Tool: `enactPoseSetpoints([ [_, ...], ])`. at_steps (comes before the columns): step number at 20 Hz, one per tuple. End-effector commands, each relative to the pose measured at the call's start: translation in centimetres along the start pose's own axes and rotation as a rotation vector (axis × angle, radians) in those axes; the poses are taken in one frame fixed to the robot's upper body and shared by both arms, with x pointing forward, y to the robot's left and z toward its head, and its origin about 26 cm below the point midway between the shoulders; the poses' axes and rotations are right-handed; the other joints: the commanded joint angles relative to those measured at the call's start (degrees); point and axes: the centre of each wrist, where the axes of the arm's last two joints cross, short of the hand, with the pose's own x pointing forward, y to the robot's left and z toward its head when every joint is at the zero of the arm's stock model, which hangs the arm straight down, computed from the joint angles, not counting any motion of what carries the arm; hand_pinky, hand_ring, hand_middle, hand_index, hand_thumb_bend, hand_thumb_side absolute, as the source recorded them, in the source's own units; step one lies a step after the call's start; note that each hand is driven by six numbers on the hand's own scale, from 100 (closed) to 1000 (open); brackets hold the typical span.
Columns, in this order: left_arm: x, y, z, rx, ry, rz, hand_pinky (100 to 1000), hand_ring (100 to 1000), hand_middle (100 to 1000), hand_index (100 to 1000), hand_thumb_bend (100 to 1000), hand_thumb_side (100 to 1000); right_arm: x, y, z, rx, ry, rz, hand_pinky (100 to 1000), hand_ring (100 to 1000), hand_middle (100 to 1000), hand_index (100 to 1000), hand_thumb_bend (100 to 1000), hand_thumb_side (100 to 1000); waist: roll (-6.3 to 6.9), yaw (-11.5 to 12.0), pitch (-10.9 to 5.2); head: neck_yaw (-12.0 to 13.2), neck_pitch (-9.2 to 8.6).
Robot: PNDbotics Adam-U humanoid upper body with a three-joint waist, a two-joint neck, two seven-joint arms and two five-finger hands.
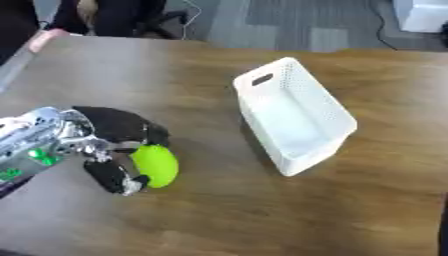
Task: Pick up objects on the table and place them in the box.
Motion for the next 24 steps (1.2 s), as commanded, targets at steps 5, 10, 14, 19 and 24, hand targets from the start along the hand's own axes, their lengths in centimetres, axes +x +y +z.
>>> enactPoseSetpoints([
  [5, -0.7, -0.9, -0.4, -0.062, 0.061, 0.066, 1000, 1000, 1000, 1000, 448, 366, 0.0, 0.2, -0.9, 0.107, -0.104, 0.023, 280, 322, 363, 493, 100, 1000, -0.11, 0.0, -0.63, 1.0, -0.04],
  [10, -0.5, -0.9, -0.3, -0.057, 0.080, 0.063, 763, 923, 1000, 1000, 236, 132, 0.0, 0.2, -0.9, 0.106, -0.101, 0.024, 280, 322, 363, 493, 100, 1000, -0.09, 0.0, -0.67, 1.2, -0.04],
  [14, 0.1, -0.3, 0.6, -0.013, 0.069, 0.008, 325, 652, 871, 882, 100, 100, 0.0, 0.1, -0.9, 0.106, -0.100, 0.026, 281, 322, 363, 493, 100, 1000, -0.08, 0.1, -0.72, 1.2, -0.04],
  [19, 0.1, 1.2, 1.3, 0.047, 0.006, -0.026, 100, 120, 266, 323, 100, 309, 0.1, 0.0, -0.9, 0.106, -0.096, 0.032, 281, 323, 364, 493, 100, 1000, -0.18, 0.4, -0.86, 1.1, -0.04],
  [24, -0.5, 3.3, 2.2, 0.264, -0.080, -0.090, 100, 100, 100, 207, 100, 305, 0.2, -0.1, -0.8, 0.108, -0.091, 0.039, 281, 323, 364, 493, 100, 1000, -0.27, 0.8, -1.02, 0.9, -0.04],
])
